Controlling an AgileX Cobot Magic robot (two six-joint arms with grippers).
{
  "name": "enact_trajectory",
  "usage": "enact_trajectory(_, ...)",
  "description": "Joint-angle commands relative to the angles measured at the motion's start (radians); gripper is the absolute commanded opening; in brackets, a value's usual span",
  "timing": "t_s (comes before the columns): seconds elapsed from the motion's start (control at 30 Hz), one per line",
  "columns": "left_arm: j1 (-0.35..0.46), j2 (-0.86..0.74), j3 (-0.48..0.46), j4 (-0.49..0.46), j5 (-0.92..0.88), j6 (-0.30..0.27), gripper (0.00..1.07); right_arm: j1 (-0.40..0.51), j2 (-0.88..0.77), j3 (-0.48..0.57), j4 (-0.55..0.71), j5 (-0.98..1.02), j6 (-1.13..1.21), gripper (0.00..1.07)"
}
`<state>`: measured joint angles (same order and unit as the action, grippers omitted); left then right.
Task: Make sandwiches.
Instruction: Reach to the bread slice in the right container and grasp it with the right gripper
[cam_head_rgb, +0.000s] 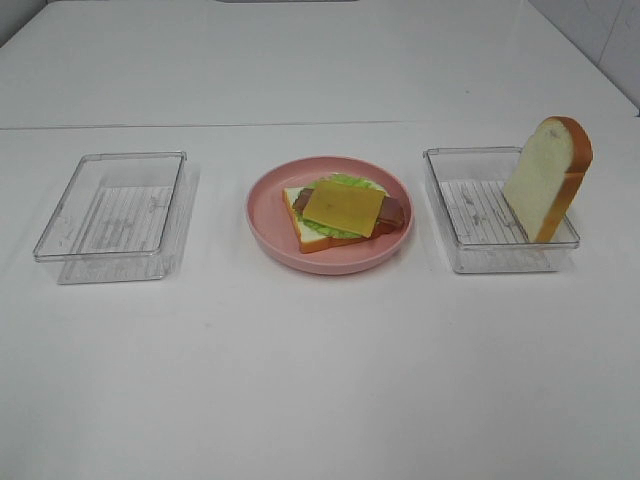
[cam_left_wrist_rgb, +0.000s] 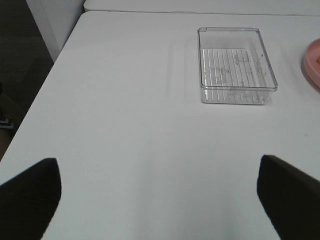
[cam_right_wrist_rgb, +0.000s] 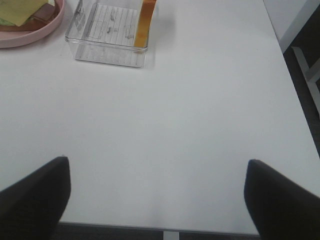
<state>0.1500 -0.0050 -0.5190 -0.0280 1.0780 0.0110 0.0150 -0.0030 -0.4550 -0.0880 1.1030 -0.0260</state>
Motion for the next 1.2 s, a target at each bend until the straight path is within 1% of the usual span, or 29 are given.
enact_trajectory(0.03, -0.006, -0.017, 0.003, -0.006, -0.004, -0.011, 1.0, -0.005, -0.026, 0.003, 0.001, -0.006, -0.001, 0.92)
enact_trajectory(1.2, -0.006, -0.013, 0.003, -0.006, -0.004, -0.011, 1.0, -0.005, -0.026, 0.003, 0.001, -0.006, -0.001, 0.92)
